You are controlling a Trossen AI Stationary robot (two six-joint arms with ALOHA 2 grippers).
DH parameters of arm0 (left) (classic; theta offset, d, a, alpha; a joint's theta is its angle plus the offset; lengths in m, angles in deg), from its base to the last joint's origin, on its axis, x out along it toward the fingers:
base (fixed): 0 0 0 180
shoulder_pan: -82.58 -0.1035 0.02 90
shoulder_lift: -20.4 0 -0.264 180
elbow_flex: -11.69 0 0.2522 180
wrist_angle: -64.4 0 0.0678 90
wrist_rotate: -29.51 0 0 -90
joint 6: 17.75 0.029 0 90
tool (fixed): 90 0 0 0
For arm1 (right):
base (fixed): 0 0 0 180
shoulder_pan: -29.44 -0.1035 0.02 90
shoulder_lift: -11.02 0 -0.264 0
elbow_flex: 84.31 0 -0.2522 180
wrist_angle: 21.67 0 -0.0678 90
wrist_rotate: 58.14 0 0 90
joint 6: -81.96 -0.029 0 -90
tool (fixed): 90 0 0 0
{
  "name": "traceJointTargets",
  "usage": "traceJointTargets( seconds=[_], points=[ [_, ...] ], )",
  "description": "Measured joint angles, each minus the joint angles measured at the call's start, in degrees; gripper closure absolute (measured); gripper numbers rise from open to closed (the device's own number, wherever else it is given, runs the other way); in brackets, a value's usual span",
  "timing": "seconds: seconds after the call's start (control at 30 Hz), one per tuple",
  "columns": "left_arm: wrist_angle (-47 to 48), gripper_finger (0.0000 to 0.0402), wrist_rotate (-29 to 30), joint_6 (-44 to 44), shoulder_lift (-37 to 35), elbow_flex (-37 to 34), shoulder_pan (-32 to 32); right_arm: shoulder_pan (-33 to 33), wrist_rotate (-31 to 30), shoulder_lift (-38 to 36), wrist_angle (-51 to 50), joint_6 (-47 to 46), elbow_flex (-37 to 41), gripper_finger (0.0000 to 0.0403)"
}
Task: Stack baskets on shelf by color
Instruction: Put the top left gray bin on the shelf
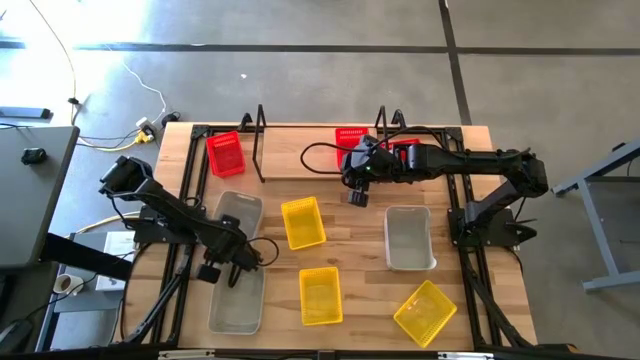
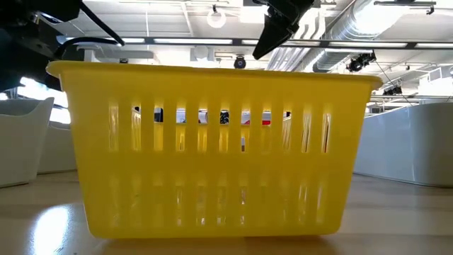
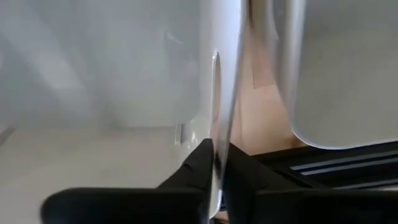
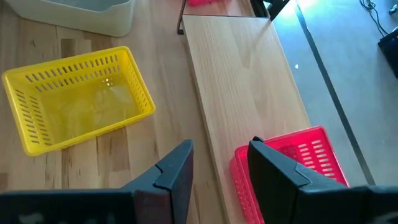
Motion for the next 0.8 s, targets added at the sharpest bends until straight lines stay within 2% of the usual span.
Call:
traceJointTargets(
  seconds=[0.3,0.8],
  points=[
    [0.03,0.0398,-1.07,-2.63,-2.24,0.09,0.0,-0.02,-0.02,0.0,-0.02,-0.44,0.0,0.0265],
    [0.74,0.0401,-0.77,-14.34,-17.68,0.2,0.0,-0.04,-0.26,0.0,-0.02,-0.95,0.0,0.0265]
  ],
)
